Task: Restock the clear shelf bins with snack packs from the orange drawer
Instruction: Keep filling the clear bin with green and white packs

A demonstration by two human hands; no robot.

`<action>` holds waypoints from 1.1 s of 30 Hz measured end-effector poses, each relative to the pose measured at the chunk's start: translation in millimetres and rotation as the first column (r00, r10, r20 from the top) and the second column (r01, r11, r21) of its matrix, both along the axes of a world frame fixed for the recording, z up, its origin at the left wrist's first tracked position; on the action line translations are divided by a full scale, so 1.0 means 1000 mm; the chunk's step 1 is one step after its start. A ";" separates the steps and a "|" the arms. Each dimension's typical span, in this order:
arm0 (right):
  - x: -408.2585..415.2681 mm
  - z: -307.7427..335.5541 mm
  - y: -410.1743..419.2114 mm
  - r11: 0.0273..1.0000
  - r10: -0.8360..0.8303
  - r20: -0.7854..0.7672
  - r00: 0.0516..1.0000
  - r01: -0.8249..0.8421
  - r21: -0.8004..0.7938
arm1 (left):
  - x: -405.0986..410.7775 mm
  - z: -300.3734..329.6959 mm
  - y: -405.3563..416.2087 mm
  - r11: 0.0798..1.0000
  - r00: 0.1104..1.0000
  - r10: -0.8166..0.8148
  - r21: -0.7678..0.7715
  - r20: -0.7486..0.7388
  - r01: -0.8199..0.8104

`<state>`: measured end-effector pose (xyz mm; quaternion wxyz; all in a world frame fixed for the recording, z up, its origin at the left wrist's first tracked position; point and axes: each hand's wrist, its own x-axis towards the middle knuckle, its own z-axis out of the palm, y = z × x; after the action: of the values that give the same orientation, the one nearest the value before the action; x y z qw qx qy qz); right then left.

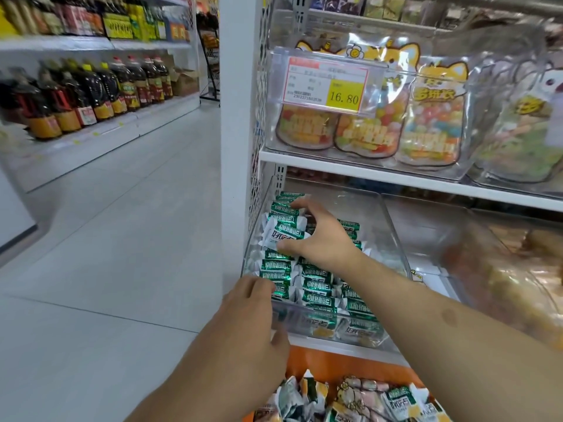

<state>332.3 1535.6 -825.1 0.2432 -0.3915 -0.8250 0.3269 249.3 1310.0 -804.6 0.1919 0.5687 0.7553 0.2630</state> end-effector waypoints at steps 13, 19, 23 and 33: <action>0.002 -0.007 0.011 0.998 0.030 0.203 0.979 -0.042 0.054 | 0.000 -0.003 -0.001 1.000 1.000 0.003 0.015 -0.026 -0.002; 0.006 -0.006 0.005 0.997 0.066 0.176 0.982 -0.072 0.026 | 0.001 -0.004 0.000 1.000 1.000 0.026 0.016 -0.013 -0.025; 0.010 -0.003 0.002 0.998 0.066 0.155 0.986 -0.069 0.013 | 0.001 -0.004 -0.001 1.000 1.000 0.023 0.004 -0.012 -0.022; 0.034 0.007 -0.013 0.997 0.059 0.084 0.995 -0.063 0.042 | 0.004 0.000 -0.003 1.000 0.999 0.023 0.019 -0.030 -0.022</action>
<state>366.3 1522.7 -818.5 0.2075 -0.3739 -0.8530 0.2992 253.6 1307.1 -804.9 0.1719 0.5659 0.7621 0.2635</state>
